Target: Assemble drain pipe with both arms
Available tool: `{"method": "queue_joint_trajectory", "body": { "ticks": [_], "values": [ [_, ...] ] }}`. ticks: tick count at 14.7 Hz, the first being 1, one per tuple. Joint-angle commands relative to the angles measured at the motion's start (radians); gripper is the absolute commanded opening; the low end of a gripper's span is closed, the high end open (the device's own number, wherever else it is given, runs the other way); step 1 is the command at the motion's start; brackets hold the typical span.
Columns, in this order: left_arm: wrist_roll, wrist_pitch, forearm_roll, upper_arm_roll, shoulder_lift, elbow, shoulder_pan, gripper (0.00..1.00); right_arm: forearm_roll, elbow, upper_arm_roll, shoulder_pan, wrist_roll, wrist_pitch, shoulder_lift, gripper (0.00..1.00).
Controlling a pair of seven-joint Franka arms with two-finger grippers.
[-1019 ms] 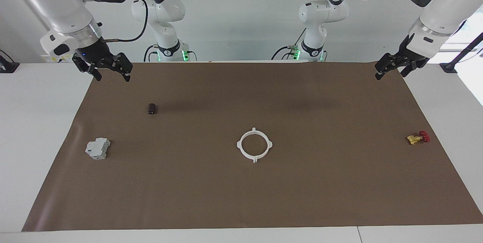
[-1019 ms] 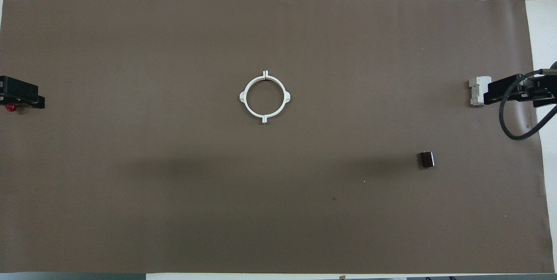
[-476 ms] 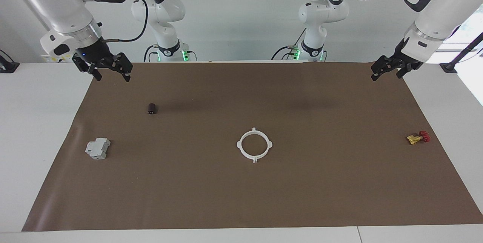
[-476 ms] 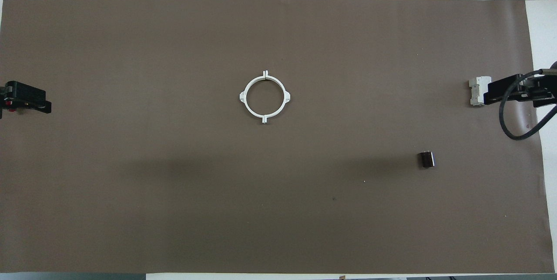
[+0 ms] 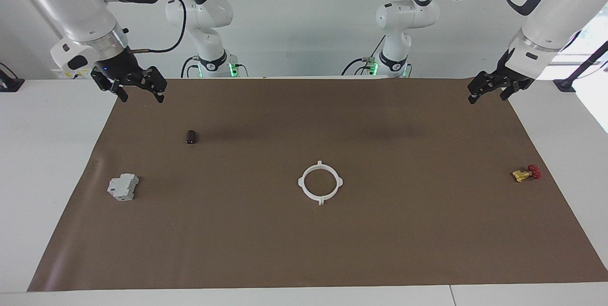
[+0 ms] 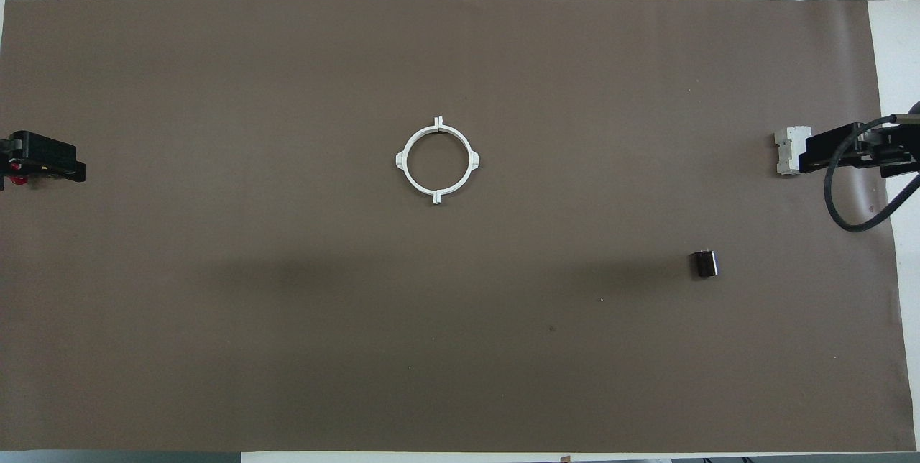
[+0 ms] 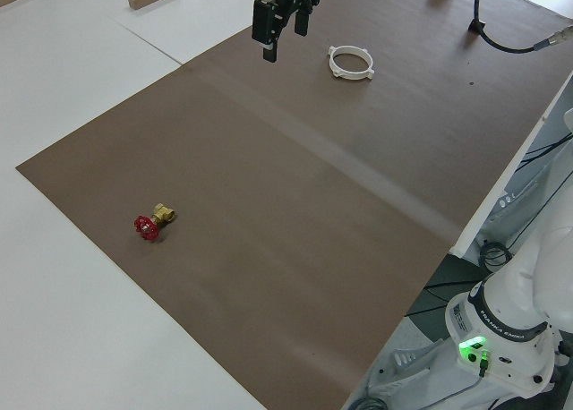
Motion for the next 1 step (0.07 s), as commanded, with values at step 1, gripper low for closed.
{"method": "queue_joint_trajectory", "body": {
  "ticks": [1],
  "values": [
    [0.036,0.036,0.018,-0.001,-0.031,-0.041,-0.003,1.0,0.006,-0.008,0.001,-0.005,-0.029,-0.013,-0.012,1.0]
  ]
}}
